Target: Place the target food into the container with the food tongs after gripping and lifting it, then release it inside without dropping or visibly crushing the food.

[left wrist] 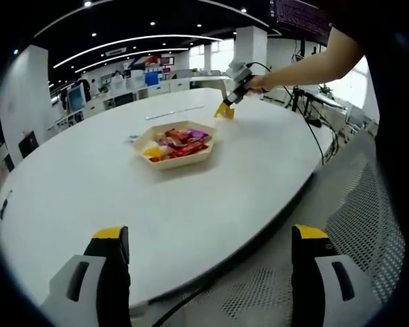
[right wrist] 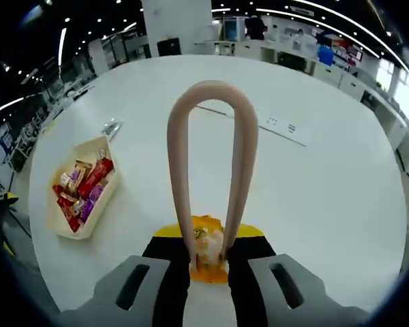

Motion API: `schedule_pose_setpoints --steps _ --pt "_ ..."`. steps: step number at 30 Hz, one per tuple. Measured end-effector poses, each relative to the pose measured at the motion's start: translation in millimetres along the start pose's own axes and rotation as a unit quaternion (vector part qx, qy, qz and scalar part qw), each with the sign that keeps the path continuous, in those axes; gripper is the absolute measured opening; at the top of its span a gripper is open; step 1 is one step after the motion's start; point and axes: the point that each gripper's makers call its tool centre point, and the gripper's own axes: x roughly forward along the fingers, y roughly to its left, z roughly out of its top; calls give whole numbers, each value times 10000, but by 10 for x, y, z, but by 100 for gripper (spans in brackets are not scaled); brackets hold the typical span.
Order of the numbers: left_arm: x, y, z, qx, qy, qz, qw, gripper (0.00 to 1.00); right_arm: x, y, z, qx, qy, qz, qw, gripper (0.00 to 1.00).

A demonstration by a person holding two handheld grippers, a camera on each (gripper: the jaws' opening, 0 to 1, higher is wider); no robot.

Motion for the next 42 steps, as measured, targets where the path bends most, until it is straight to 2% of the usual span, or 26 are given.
schedule_pose_setpoints --steps 16,32,39,42 --pt "-22 4 51 119 -172 45 9998 95 -397 114 212 -157 -263 -99 9995 19" --pt "-54 5 140 271 -446 98 9986 93 -877 317 520 -534 -575 -183 9967 20" --pt "-68 5 178 324 -562 114 9978 93 -990 512 654 -611 -740 -82 9954 20" --pt "-76 9 191 344 -610 126 9975 93 -988 669 742 -655 -827 15 9944 20"
